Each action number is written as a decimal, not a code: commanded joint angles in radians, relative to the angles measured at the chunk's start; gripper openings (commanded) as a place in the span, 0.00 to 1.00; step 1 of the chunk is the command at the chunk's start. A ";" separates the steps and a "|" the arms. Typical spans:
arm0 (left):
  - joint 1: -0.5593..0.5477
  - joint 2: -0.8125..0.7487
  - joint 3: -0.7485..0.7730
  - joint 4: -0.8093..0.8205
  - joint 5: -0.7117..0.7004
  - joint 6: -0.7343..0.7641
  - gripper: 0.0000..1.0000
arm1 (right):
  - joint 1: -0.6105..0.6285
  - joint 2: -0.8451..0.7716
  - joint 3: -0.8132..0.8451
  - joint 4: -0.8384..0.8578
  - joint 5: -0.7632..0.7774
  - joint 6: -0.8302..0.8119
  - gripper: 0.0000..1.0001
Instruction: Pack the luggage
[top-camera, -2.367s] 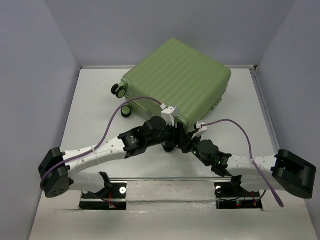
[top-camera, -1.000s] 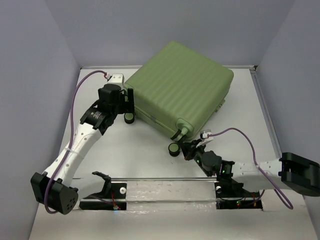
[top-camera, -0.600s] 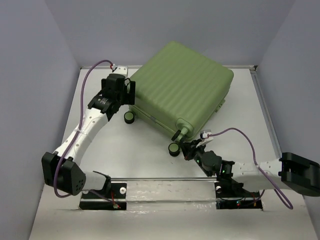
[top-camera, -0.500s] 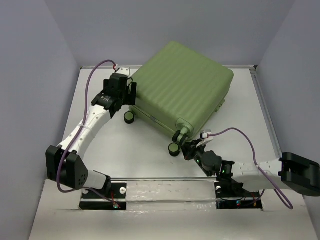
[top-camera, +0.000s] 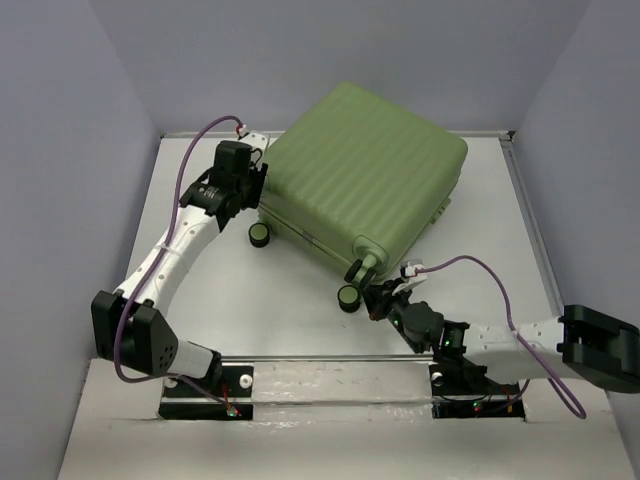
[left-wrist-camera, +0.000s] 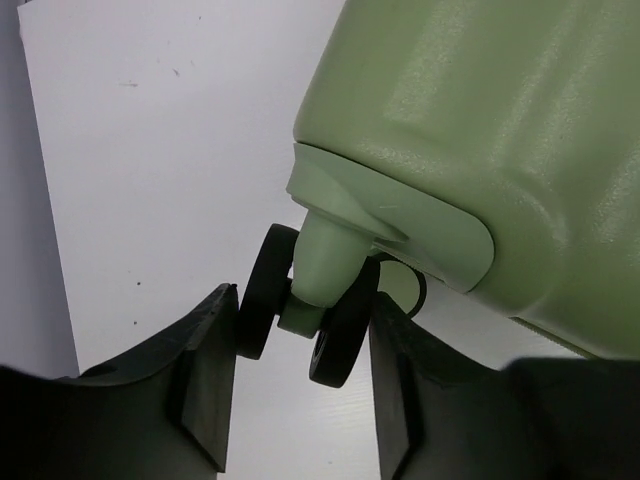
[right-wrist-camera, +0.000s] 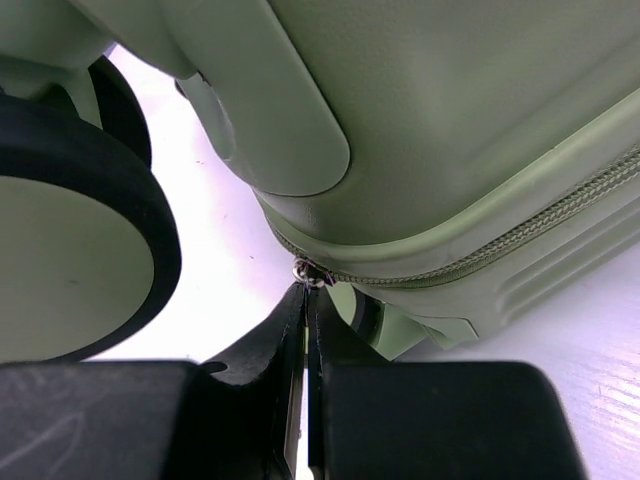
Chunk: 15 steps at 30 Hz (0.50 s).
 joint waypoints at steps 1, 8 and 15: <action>0.047 0.061 -0.009 0.098 0.058 -0.130 0.06 | 0.015 -0.038 0.032 0.157 -0.016 -0.009 0.07; 0.051 0.050 -0.107 0.155 0.115 -0.161 0.13 | -0.013 -0.109 0.058 0.055 -0.020 -0.031 0.07; 0.053 0.127 -0.018 0.115 0.079 -0.166 0.78 | -0.025 -0.158 0.058 -0.010 -0.048 -0.020 0.07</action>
